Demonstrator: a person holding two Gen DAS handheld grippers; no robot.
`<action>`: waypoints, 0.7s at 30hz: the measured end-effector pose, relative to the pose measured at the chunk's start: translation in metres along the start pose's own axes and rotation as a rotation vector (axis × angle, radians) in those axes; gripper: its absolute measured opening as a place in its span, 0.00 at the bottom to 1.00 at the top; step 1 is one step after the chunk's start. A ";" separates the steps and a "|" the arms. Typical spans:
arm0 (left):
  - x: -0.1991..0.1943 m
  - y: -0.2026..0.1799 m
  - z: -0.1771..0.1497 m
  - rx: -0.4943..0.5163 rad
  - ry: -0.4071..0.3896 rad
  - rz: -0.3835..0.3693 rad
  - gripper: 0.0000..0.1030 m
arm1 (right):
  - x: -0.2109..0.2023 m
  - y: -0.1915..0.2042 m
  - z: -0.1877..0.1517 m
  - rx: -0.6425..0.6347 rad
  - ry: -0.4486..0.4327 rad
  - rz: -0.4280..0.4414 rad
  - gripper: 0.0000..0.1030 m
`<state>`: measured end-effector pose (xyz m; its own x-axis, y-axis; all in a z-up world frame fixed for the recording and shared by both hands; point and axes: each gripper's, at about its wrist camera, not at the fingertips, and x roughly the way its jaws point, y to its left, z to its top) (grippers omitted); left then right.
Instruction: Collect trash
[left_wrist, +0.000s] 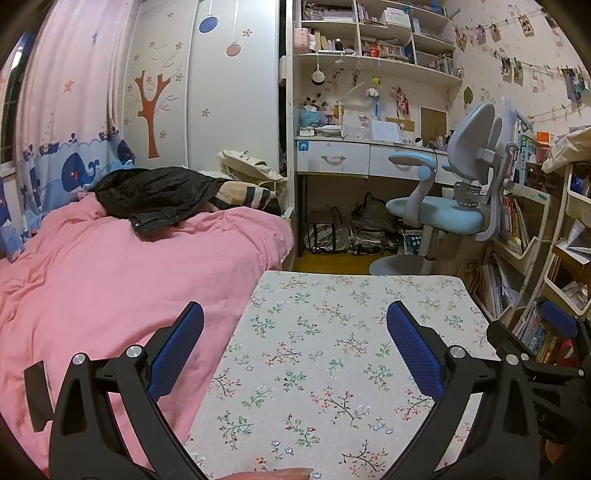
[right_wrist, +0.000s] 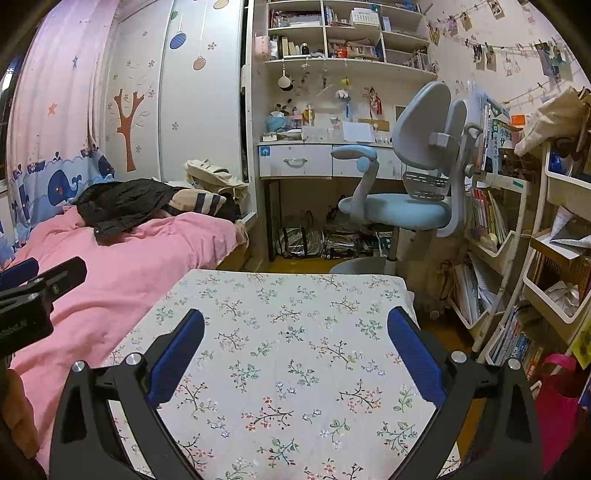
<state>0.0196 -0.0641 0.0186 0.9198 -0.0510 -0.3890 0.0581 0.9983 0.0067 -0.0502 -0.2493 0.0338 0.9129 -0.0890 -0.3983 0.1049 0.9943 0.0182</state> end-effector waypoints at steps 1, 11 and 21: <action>0.000 0.000 0.000 0.000 0.001 0.001 0.93 | 0.001 -0.001 0.000 0.002 0.001 0.000 0.93; 0.002 -0.001 0.000 0.008 0.006 -0.001 0.93 | 0.001 0.000 -0.002 0.005 0.005 -0.001 0.93; 0.004 -0.003 -0.004 0.017 0.010 -0.002 0.93 | 0.001 0.000 -0.003 0.004 0.008 -0.001 0.93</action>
<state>0.0220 -0.0672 0.0135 0.9159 -0.0528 -0.3979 0.0669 0.9975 0.0216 -0.0506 -0.2490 0.0312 0.9098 -0.0897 -0.4053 0.1076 0.9940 0.0216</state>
